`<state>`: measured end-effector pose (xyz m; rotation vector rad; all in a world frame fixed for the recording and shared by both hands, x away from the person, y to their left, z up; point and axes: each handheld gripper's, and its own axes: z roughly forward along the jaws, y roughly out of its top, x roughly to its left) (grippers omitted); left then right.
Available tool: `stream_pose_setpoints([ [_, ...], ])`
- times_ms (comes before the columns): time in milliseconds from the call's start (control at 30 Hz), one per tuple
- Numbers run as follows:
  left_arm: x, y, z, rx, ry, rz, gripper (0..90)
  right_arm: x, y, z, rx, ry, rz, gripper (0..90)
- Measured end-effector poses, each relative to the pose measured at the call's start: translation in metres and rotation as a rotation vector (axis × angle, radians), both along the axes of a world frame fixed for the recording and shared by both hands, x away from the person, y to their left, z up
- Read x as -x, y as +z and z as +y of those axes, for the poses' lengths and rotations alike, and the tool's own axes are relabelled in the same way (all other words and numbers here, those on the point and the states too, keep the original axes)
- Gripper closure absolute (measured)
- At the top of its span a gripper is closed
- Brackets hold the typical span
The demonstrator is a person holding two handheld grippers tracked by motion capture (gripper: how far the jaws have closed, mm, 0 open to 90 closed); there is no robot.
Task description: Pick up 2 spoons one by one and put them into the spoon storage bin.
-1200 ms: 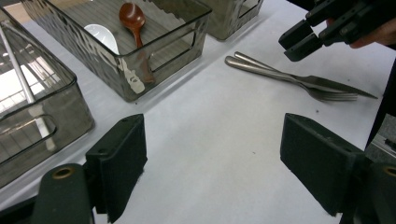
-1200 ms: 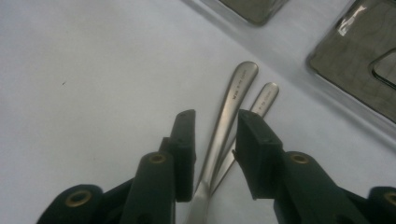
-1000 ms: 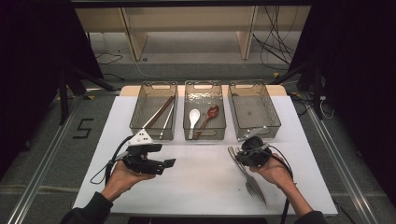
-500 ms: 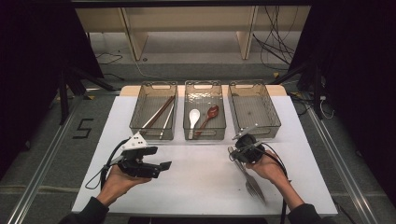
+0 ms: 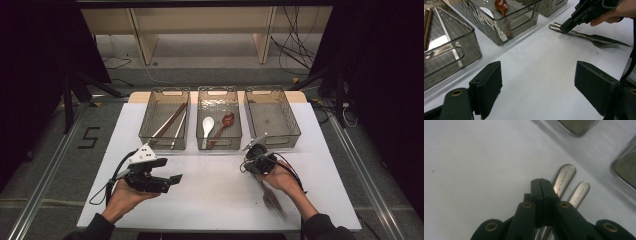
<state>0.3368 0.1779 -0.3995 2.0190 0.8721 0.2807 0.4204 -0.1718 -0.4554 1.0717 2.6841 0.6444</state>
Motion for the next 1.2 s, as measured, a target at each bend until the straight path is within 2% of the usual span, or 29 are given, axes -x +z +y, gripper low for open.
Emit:
stream_pose_setpoints([
  [500,0.0,-0.002,0.0,-0.007,0.006,-0.001,21.4,-0.003,-0.008,0.008,0.069,0.029,-0.006,90.0],
  [1200,0.002,-0.002,-0.001,-0.019,-0.004,-0.007,21.5,-0.009,-0.007,-0.01,0.096,-0.057,0.003,90.0],
])
